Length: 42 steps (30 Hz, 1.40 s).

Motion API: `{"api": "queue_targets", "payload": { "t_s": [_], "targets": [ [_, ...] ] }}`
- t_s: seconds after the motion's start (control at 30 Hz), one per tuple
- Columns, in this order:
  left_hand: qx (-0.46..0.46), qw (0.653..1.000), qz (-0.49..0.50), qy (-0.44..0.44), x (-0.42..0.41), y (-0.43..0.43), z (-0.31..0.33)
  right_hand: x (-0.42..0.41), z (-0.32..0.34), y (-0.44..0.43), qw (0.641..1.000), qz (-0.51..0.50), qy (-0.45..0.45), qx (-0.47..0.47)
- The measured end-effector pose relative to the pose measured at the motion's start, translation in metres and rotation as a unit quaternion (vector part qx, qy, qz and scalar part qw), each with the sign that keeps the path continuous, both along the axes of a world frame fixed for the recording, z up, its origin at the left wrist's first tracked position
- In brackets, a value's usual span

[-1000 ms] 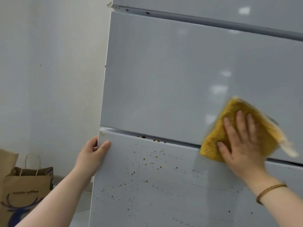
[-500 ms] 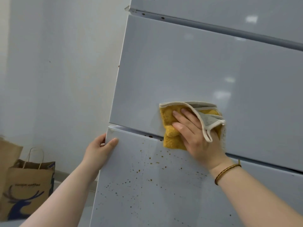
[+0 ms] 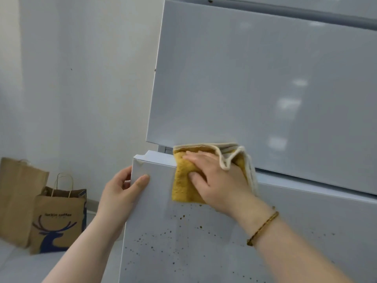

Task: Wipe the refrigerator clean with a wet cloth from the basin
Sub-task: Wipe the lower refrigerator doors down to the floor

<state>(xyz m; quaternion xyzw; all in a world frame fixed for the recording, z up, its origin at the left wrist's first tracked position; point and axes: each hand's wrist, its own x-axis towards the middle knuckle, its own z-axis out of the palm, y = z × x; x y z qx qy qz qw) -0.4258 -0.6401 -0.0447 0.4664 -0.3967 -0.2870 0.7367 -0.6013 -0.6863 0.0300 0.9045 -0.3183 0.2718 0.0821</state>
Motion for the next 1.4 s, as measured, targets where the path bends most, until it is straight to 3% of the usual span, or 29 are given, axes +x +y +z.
{"api": "queue_targets", "payload": {
  "t_s": [0.13, 0.27, 0.4, 0.5, 0.67, 0.87, 1.0, 1.2, 1.3, 1.4],
  "targets": [
    [0.001, 1.0, 0.022, -0.018, -0.005, 0.004, -0.001, 0.05, 0.005, 0.013, 0.999, -0.007, 0.048, -0.014],
    [0.001, 1.0, 0.024, -0.02, -0.006, 0.011, 0.0, 0.026, -0.004, 0.01, 0.998, -0.005, 0.048, -0.039],
    [0.007, 0.999, 0.033, -0.035, -0.006, 0.019, 0.001, -0.056, -0.019, -0.002, 0.986, -0.066, -0.023, -0.15],
    [0.013, 0.999, 0.031, -0.031, -0.009, 0.024, 0.002, -0.104, -0.029, -0.008, 0.984, -0.091, -0.088, -0.127],
    [0.025, 0.999, 0.035, -0.031, -0.013, 0.024, 0.005, -0.061, -0.029, -0.002, 0.958, -0.139, -0.161, -0.192],
    [0.026, 0.996, 0.058, -0.061, -0.017, 0.025, 0.004, 0.011, -0.032, 0.005, 0.956, -0.051, -0.151, -0.244],
    [0.022, 0.995, 0.075, -0.069, -0.021, 0.027, 0.003, -0.045, -0.04, -0.011, 0.953, -0.039, -0.114, -0.278],
    [0.033, 0.995, 0.058, -0.077, -0.017, 0.023, 0.004, -0.188, -0.059, -0.04, 0.934, -0.132, -0.19, -0.273],
    [0.033, 0.995, 0.059, -0.079, -0.018, 0.02, 0.003, -0.181, -0.065, -0.049, 0.914, -0.164, -0.246, -0.278],
    [0.041, 0.993, 0.072, -0.085, -0.019, 0.02, 0.003, -0.135, -0.075, -0.047, 0.904, -0.116, -0.285, -0.297]
  ]
}}
